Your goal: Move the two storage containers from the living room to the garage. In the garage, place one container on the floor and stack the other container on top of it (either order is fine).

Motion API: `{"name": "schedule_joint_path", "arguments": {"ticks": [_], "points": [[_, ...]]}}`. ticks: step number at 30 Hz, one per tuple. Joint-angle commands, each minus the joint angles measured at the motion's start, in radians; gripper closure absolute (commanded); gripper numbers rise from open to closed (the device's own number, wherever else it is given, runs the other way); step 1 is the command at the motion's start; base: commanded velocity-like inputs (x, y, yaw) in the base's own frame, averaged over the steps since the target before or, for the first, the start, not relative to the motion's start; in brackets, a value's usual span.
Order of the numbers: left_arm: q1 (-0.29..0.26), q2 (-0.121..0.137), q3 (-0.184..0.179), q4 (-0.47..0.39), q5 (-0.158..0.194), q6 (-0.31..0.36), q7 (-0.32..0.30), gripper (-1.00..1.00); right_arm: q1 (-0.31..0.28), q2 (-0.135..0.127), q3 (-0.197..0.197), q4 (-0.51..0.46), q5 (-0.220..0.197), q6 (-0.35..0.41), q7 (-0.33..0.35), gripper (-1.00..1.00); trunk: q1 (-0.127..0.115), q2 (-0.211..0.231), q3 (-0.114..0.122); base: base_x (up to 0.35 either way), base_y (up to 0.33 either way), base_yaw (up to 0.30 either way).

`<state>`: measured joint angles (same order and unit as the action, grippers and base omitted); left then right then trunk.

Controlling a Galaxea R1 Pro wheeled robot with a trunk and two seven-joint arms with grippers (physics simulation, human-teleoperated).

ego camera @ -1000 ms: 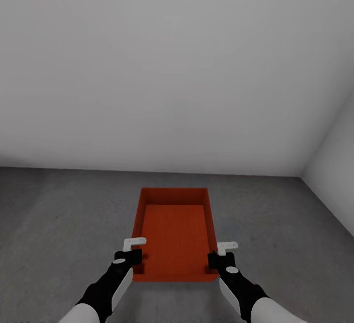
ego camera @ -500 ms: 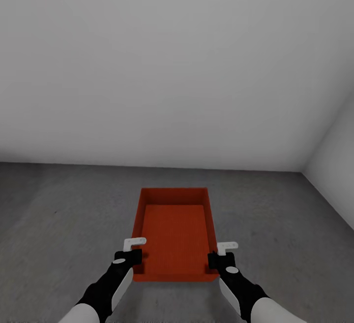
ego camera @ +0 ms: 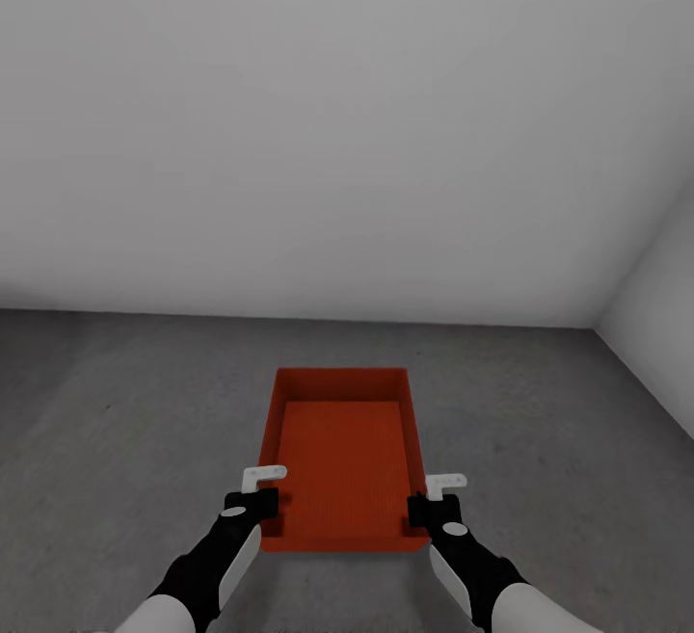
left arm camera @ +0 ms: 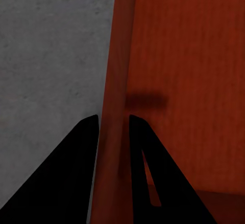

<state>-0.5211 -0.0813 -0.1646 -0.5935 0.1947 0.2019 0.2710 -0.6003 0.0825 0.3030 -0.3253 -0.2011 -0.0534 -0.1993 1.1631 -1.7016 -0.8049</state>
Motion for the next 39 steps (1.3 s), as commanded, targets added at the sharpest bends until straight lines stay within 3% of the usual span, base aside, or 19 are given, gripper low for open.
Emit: {"name": "schedule_joint_path", "arguments": {"ticks": [1, 25, 39], "points": [[0.000, 0.026, 0.031, -0.005, -0.017, -0.043, 0.077, 1.00, -0.001, -0.001, -0.019, 0.003, -0.017, -0.006, -0.010, 1.00, 0.000, 0.000, -0.002, 0.000, 0.000, 0.000], [0.000, 0.026, 0.031, -0.005, -0.020, -0.044, 0.077, 1.00, -0.001, -0.001, -0.018, 0.002, -0.015, -0.009, -0.010, 1.00, 0.000, 0.000, -0.041, 0.000, 0.000, 0.000], [0.000, 0.025, 0.031, -0.005, -0.020, -0.044, 0.077, 1.00, -0.001, -0.001, -0.018, 0.002, -0.015, -0.007, -0.011, 1.00, 0.000, 0.000, -0.043, 0.000, 0.000, 0.000]]}}
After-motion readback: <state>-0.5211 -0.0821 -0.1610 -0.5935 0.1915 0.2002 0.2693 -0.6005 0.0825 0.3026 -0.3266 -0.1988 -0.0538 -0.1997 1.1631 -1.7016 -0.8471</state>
